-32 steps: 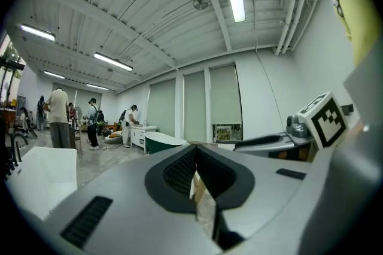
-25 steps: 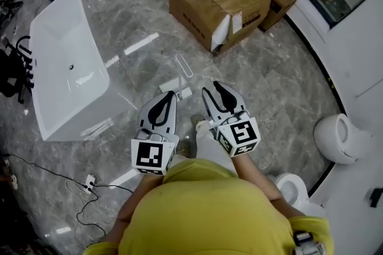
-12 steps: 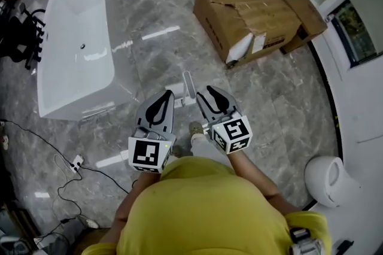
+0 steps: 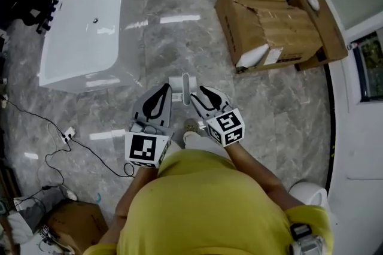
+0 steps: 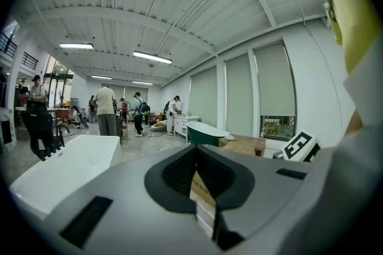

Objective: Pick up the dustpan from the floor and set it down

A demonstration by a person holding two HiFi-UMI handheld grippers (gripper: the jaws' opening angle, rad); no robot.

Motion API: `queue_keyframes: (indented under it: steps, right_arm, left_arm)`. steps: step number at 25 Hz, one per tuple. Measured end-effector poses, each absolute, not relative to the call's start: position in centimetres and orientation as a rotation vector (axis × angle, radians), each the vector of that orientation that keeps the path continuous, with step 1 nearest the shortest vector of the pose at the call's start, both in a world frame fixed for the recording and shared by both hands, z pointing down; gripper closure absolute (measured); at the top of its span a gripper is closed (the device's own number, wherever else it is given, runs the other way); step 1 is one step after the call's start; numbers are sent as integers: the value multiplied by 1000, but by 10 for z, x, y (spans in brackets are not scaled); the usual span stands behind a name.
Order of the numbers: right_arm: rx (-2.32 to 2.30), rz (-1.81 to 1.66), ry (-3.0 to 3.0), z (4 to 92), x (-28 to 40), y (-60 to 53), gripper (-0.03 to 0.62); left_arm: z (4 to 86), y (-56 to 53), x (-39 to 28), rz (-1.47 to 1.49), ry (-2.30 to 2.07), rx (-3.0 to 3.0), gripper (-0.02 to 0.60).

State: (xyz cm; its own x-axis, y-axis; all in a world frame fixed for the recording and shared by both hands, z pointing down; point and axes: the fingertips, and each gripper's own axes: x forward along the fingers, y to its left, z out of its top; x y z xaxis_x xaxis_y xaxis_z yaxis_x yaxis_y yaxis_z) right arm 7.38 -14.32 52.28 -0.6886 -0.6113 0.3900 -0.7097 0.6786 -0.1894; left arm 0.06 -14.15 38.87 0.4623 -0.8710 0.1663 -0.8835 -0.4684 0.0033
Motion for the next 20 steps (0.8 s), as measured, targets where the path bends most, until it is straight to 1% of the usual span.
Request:
queue_keyframes:
  steps: [5,9,12,20]
  right_arm:
    - [901,654,-2573,565,63,-148,401]
    - [840,944,-2550,598,56,-154,390]
    - [769,1127,-2508,617,48,-155,353]
    - [658,1356,-2441,637,29,-156,355]
  left_arm:
    - [400,-146,1,250,-1592,2576,580]
    - [418,-146,-3,278,-1574,2523,580]
    - [428,-149,-6,302,-1555,2500,580]
    - [460,-156,-14,392,-1422,2443,580]
